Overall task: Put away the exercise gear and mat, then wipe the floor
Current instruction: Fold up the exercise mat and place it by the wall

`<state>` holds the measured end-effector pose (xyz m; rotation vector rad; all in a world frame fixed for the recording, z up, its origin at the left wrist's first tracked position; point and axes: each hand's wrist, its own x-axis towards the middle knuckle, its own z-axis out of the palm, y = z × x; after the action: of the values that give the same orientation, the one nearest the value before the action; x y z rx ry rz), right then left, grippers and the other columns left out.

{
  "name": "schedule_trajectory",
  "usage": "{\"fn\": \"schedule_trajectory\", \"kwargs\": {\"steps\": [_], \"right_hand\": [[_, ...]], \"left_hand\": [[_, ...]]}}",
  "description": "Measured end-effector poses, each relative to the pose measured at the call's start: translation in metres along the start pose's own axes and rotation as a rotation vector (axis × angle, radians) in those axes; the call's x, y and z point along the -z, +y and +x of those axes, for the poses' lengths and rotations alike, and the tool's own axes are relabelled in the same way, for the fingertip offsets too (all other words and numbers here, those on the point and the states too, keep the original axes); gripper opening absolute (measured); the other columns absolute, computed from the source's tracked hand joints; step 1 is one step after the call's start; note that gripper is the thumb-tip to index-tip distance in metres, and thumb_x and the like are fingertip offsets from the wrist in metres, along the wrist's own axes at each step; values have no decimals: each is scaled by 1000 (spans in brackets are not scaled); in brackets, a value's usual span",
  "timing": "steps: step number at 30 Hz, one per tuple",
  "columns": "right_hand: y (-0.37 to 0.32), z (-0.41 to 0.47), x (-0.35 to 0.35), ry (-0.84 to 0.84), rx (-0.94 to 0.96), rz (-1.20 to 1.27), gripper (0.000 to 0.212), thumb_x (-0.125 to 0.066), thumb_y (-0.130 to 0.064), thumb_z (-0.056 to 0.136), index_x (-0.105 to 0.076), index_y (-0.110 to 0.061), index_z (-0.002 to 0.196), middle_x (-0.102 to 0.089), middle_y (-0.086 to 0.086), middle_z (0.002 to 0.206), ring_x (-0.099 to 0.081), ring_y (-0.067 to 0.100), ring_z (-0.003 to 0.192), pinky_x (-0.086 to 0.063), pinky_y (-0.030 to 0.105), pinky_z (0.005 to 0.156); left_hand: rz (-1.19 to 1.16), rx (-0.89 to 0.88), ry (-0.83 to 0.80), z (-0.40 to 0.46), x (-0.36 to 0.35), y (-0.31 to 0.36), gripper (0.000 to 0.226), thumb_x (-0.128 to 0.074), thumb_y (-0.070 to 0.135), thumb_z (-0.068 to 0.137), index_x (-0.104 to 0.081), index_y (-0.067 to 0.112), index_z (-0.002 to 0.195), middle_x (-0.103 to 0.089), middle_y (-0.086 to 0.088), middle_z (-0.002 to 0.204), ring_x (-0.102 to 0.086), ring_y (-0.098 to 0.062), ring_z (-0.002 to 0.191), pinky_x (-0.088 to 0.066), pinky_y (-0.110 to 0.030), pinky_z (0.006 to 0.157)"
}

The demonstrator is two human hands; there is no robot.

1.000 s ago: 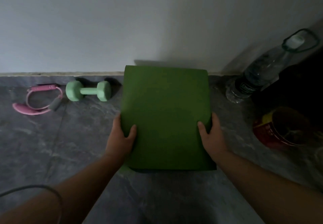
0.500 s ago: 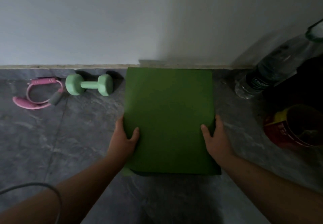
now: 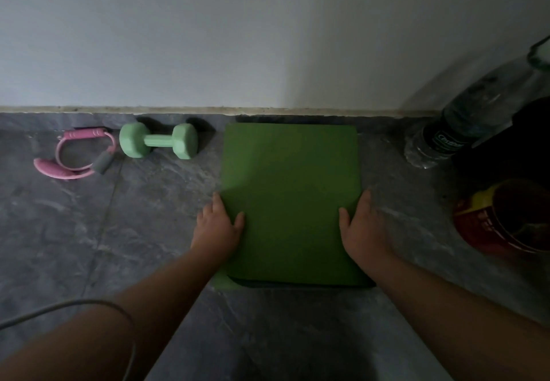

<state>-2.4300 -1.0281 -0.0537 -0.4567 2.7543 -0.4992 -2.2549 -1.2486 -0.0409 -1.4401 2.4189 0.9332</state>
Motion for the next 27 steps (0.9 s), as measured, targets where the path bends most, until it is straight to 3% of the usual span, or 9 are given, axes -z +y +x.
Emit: {"fn": "schedule_trajectory", "kwargs": {"steps": [3, 5, 8, 12, 16, 23, 27], "right_hand": [[-1, -9, 13, 139, 158, -101, 75, -37, -45, 97, -15, 1, 153, -24, 28, 156, -29, 42, 141, -28, 50, 116], [-3, -23, 24, 176, 371, -246, 75, -36, -46, 96, -18, -1, 153, -18, 23, 160, -20, 38, 147, -22, 50, 119], [-5, -49, 24, 60, 566, -360, 72, -33, -49, 97, -20, -7, 155, -17, 17, 162, -14, 32, 150, -20, 52, 119], [3, -51, 6, -81, 525, -451, 73, -27, -55, 97, -21, -11, 155, -18, 14, 162, -13, 29, 150, -18, 52, 119], [5, -48, -2, -125, 502, -504, 75, -25, -55, 97, -20, -9, 155, -18, 14, 162, -15, 30, 150, -19, 51, 119], [1, -47, 0, -155, 490, -504, 74, -27, -54, 96, -25, -8, 154, -23, 15, 161, -19, 31, 149, -20, 52, 119], [-15, -52, 32, -224, 482, -440, 72, -34, -48, 95, -25, -8, 153, -23, 17, 160, -21, 34, 147, -23, 52, 118]], "left_hand": [[74, -100, 127, -14, 3, 5, 82, -50, 45, 94, -5, 15, 155, -23, -17, 156, -24, -36, 143, -26, -52, 114], [200, -322, 191, -29, 3, 6, 76, -44, 46, 94, -9, 18, 155, -16, -15, 161, -13, -33, 148, -18, -51, 119], [407, -688, 121, -50, -10, 6, 68, -31, 55, 95, -14, 30, 155, -10, -4, 163, -5, -26, 151, -11, -53, 120], [507, -586, 22, -53, -35, -4, 66, -15, 66, 94, -2, 42, 154, -2, 1, 162, 3, -25, 151, -3, -57, 119], [527, -549, -4, -49, -45, -7, 66, -23, 65, 94, -11, 41, 154, -18, -3, 162, -10, -29, 150, -10, -57, 118], [530, -534, -16, -50, -44, -4, 67, -22, 64, 93, -9, 40, 154, -17, -4, 163, -10, -29, 150, -11, -58, 118], [472, -464, -20, -66, -8, 5, 69, -18, 62, 92, -8, 35, 155, -17, -6, 163, -11, -28, 150, -12, -51, 120]]}}
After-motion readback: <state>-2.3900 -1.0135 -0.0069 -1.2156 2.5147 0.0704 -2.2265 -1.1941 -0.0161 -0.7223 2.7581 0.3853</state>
